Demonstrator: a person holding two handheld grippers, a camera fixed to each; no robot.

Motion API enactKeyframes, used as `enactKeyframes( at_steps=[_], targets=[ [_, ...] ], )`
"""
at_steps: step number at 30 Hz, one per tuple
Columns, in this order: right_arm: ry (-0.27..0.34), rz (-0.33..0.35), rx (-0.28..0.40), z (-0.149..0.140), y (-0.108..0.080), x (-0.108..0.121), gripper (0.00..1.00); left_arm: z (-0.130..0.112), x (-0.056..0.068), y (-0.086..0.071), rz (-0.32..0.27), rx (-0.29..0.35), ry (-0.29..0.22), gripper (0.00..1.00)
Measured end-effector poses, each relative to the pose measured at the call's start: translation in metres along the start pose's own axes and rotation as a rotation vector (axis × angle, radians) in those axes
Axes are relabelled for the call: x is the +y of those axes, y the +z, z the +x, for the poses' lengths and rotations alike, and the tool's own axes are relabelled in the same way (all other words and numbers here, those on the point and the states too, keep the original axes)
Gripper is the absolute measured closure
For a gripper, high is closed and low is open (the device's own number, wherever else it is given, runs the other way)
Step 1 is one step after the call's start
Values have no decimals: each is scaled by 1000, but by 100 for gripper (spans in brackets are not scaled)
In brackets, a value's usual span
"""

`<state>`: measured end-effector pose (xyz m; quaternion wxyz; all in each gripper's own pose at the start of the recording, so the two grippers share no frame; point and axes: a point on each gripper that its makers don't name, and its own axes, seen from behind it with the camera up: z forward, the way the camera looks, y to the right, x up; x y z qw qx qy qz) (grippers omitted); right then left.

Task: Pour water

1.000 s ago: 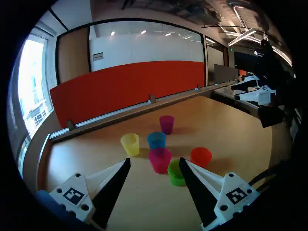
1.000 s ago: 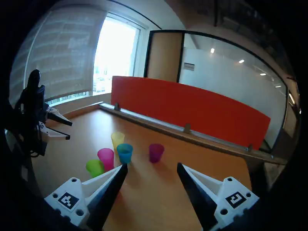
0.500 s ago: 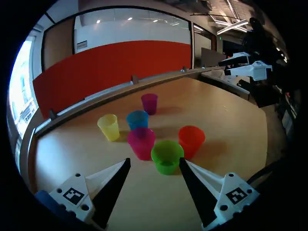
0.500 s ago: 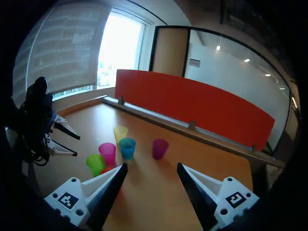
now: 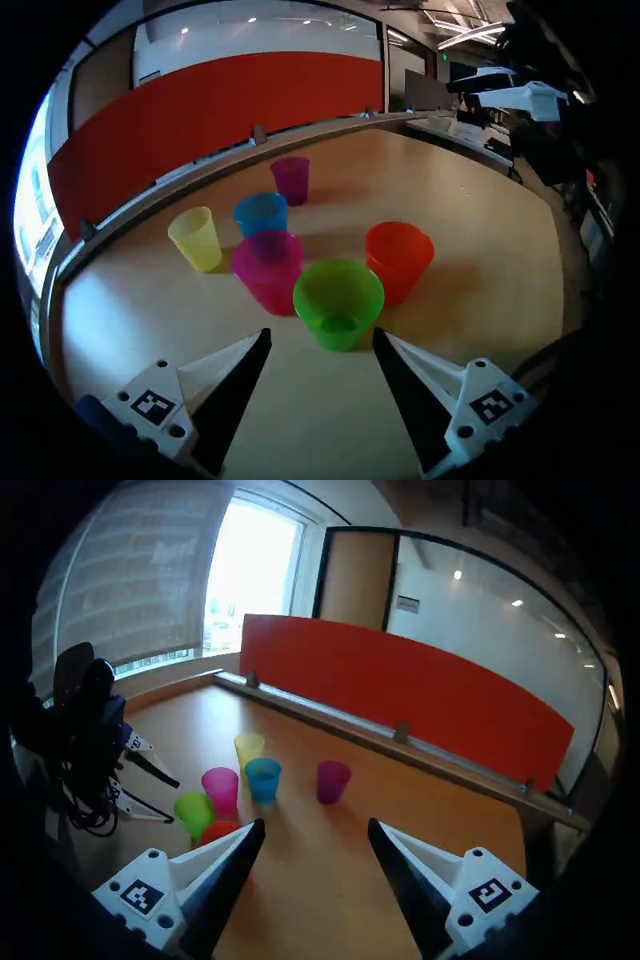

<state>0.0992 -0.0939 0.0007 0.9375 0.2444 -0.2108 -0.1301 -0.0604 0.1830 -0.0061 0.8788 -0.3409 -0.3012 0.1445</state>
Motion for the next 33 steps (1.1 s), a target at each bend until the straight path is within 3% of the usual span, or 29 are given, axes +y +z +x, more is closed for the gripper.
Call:
enactKeyframes(
  at_steps=[12, 20, 33],
  targets=[
    [2, 7, -8, -3, 5, 1, 0, -5, 10, 28, -23, -14, 23, 6],
    [1, 5, -16, -7, 5, 3, 0, -7, 10, 43, -17, -13, 17, 6],
    [-2, 6, -23, -9, 8, 4, 0, -4, 12, 58, -22, -6, 16, 6]
  ],
)
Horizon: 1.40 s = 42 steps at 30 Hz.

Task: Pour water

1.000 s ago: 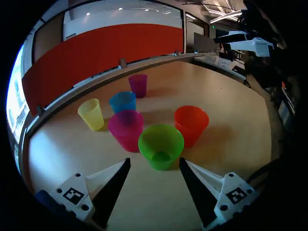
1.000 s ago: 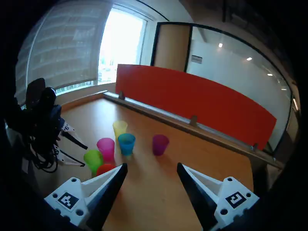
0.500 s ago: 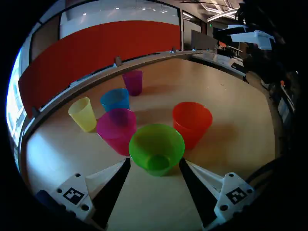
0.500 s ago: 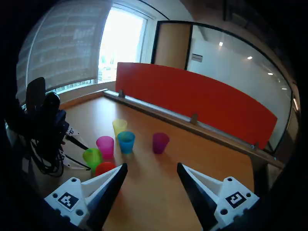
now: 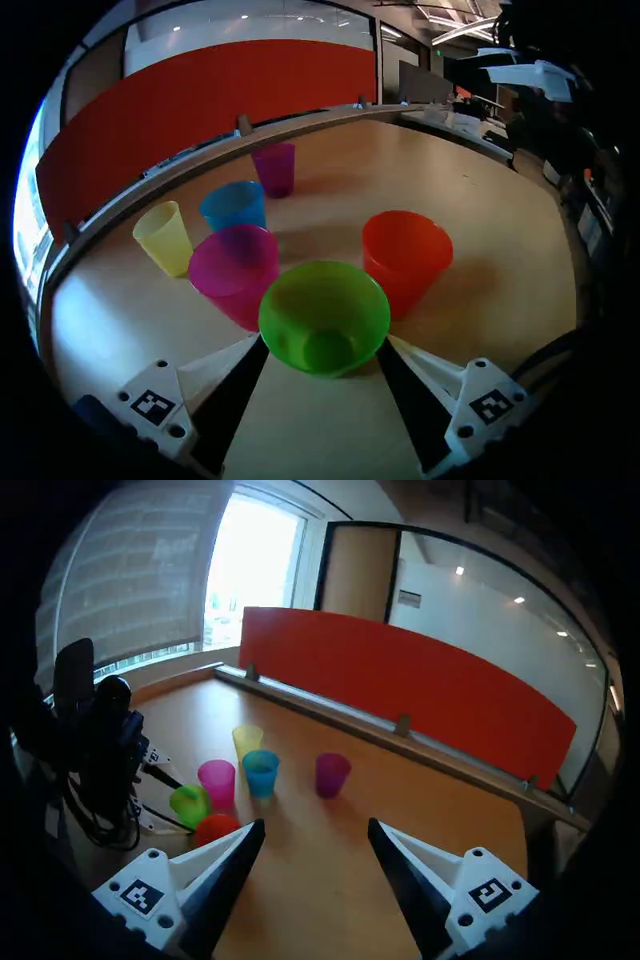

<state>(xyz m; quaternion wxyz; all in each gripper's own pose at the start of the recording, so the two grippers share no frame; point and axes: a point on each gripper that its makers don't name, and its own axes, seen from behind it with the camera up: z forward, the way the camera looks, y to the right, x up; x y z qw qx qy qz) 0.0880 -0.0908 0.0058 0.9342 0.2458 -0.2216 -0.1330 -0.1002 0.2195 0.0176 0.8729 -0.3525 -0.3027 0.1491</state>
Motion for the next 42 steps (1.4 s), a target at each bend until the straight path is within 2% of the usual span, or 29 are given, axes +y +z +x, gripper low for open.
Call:
enactKeyframes(
  at_steps=[8, 11, 16, 24, 33, 42],
  targets=[
    [4, -1, -2, -2, 1, 1, 0, 4, -2, 1, -1, 10, -23, 7],
    [7, -1, -2, -3, 2, 2, 0, 4, -2, 1, -2, 8, -30, 10],
    [7, -2, -1, -3, 2, 3, 0, 3, -3, 2, 7, 6, -18, 18],
    [9, 0, 1, -3, 4, 5, 0, 6, -1, 0, 7, 6, -9, 19],
    [6, 15, 12, 0, 12, 3, 0, 20, -1, -23, 25, 34, -55, 19],
    [-9, 53, 25, 7, 32, -4, 0, 37, -11, -63, 92, 58, -97, 19]
  ],
)
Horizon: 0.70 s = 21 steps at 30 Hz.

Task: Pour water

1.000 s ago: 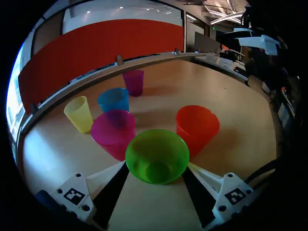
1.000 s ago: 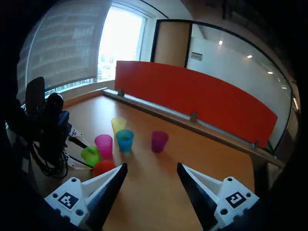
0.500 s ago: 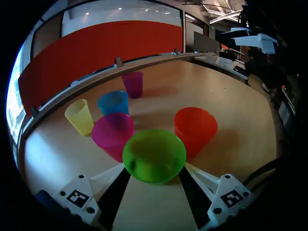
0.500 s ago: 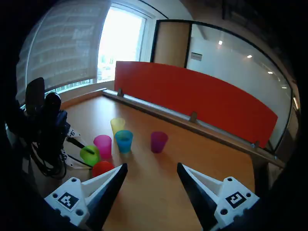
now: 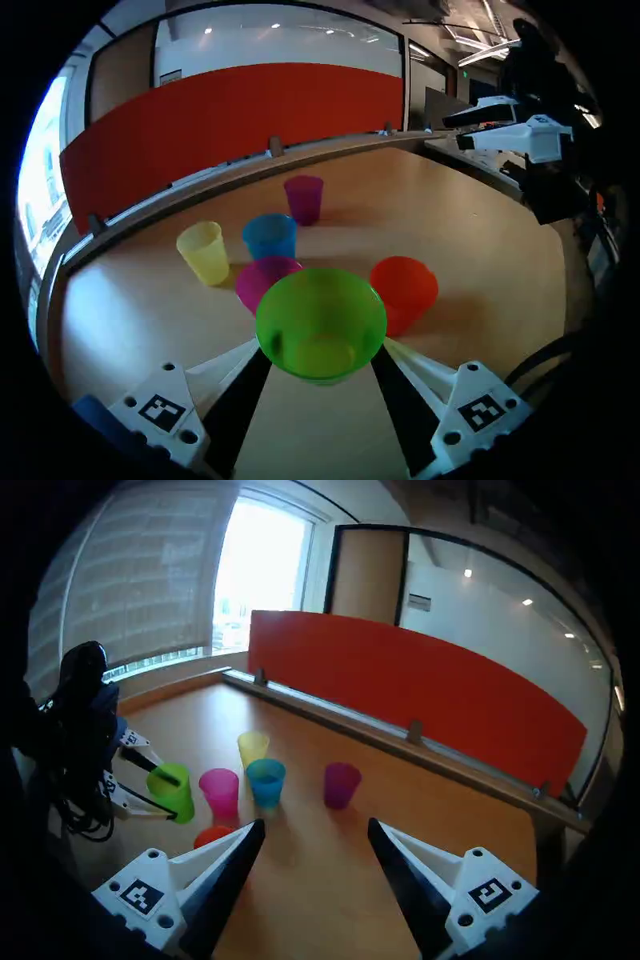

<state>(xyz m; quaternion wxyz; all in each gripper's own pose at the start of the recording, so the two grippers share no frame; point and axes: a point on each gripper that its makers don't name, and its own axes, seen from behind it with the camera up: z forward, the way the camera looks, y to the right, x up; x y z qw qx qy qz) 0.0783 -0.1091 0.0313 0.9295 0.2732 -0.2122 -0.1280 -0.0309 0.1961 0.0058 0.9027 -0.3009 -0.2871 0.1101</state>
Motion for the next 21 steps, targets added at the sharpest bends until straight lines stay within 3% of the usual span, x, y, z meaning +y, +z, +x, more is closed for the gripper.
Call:
enactKeyframes(
  at_steps=[9, 21],
  targets=[
    [-23, 57, -5, 0, 29, -8, 0, 13, -13, -43, 82, -1, -33, 19],
    [-83, 149, -33, -7, 79, -18, 0, 8, -23, -95, 171, -22, -129, 19]
  ],
)
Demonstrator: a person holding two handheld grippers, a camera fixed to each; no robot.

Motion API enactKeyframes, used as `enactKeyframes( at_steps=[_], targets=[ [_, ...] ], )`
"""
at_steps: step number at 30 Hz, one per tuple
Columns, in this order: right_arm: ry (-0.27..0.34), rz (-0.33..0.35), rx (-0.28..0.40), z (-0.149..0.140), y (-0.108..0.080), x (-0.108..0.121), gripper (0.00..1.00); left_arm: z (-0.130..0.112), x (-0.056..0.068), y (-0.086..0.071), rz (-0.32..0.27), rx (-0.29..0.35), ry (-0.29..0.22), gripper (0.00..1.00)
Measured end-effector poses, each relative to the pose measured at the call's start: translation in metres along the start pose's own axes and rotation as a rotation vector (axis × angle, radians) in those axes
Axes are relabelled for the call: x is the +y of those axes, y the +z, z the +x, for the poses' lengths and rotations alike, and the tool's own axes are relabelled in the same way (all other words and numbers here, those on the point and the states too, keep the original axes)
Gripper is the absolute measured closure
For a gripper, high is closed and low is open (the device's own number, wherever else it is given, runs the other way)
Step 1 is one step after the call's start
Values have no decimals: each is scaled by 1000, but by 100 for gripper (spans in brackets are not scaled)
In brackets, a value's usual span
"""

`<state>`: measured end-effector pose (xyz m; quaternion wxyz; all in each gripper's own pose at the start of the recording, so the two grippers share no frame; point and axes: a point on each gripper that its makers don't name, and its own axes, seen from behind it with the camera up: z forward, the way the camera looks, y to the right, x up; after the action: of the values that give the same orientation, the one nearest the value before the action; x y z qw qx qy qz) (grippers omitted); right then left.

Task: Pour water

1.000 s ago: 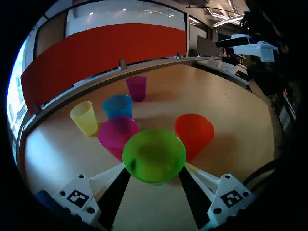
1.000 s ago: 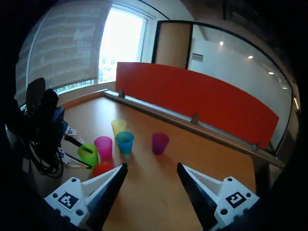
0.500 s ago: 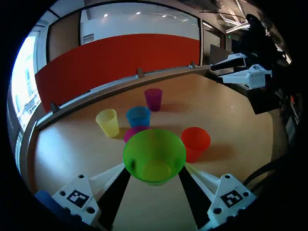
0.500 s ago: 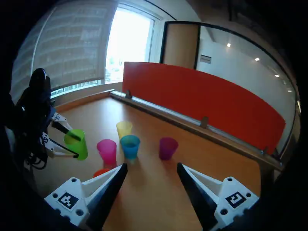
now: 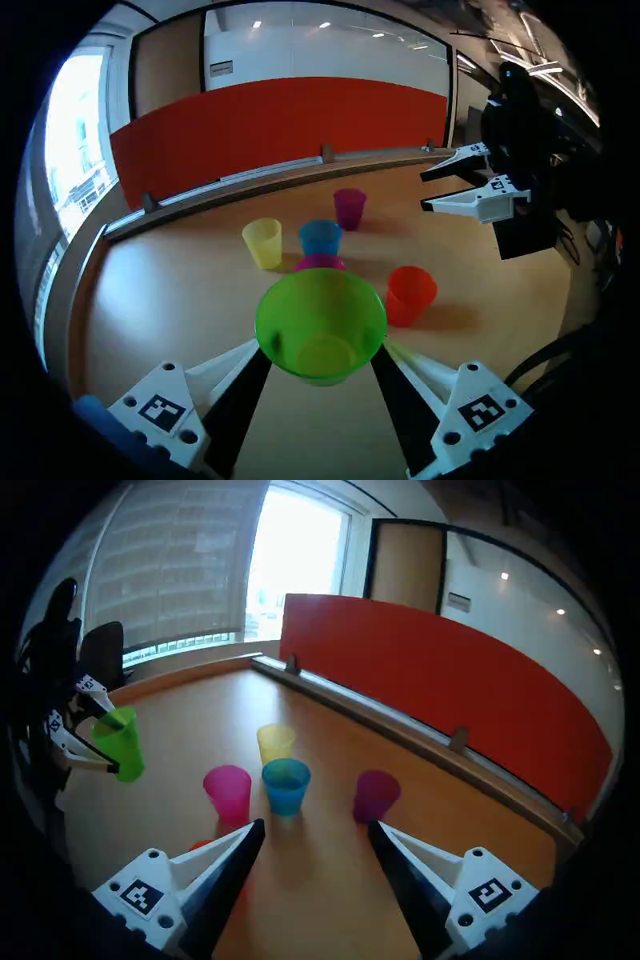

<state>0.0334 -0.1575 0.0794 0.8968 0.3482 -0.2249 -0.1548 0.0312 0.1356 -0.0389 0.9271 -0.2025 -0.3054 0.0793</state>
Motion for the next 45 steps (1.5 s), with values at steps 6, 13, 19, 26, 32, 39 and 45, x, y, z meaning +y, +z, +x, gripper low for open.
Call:
enactKeyframes(
  at_steps=[6, 13, 19, 26, 32, 39, 45],
  targets=[
    [-36, 49, -22, -2, 27, -2, 0, -7, -8, -20, 43, -14, -3, 19],
    [-64, 104, -54, -9, 61, -7, 0, -15, -14, -36, 78, -22, -42, 19],
    [-89, 140, -87, -19, 88, -11, 0, -20, -21, -48, 113, -21, -88, 19],
    [-104, 188, -123, -29, 113, -18, 0, -29, -25, -58, 145, -33, -118, 19],
    [-104, 216, -156, -37, 135, -21, 0, -32, -23, -62, 158, -38, -139, 19],
    [-110, 241, -175, -41, 156, -27, 0, -36, -23, -63, 174, -45, -158, 19],
    [-122, 261, -178, -40, 172, -33, 0, -40, -25, -65, 187, -54, -172, 19]
  ],
)
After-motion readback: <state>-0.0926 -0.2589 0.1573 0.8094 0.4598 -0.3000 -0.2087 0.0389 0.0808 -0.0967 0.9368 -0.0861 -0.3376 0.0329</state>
